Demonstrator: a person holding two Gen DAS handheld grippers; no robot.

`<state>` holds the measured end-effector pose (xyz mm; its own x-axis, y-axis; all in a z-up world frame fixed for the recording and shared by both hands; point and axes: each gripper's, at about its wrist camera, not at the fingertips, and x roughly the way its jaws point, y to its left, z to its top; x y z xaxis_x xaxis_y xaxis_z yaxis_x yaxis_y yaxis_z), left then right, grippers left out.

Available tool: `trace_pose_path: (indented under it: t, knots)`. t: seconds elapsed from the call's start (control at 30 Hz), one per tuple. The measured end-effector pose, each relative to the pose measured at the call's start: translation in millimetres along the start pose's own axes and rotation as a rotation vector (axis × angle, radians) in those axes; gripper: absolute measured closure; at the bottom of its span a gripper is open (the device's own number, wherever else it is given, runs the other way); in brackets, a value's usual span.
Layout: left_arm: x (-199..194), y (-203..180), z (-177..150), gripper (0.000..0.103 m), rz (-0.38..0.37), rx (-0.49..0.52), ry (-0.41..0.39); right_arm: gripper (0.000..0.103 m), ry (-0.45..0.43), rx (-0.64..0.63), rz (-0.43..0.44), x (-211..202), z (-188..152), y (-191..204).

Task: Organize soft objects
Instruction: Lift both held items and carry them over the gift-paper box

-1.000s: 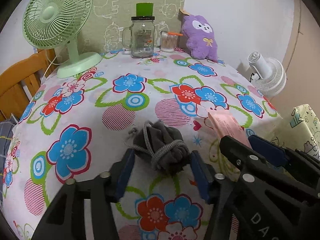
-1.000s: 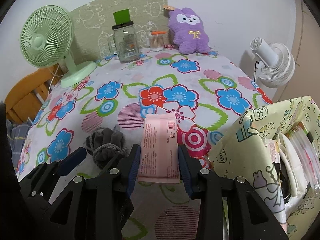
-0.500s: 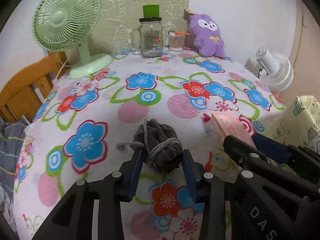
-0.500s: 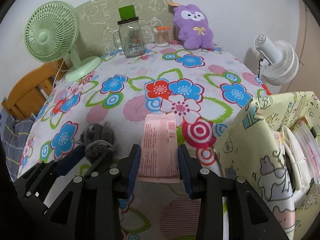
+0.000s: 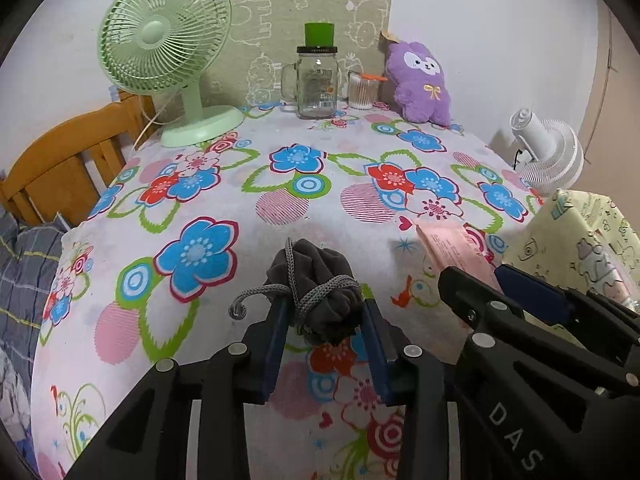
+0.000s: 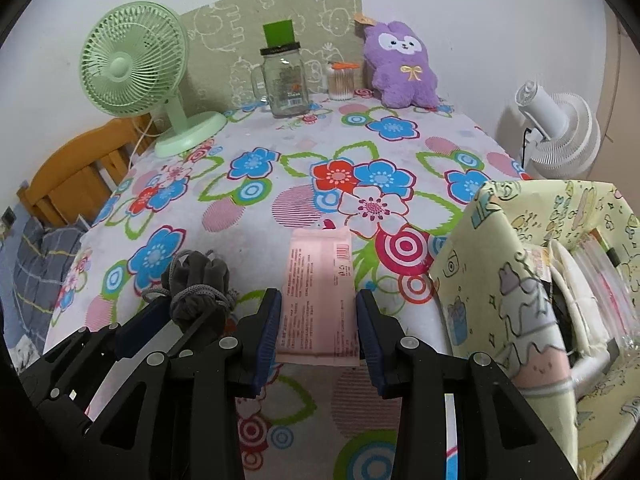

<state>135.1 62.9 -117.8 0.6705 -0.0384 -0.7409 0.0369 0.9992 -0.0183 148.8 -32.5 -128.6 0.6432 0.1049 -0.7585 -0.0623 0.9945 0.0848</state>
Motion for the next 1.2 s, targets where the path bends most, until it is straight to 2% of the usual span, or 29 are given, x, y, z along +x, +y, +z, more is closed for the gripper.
trace_pose_path:
  t: [0.73, 1.2]
  knots:
    - [-76.8, -7.1, -15.8, 0.067, 0.05, -0.043, -0.114, 0.061, -0.104, -0.067, 0.044, -74.5, -13.2, 7.2]
    - [-126.1, -16.3, -12.4, 0.067, 0.084, -0.056, -0.196, 0.061, -0.182, -0.101, 0.08, -126.9, -9.2, 6.7]
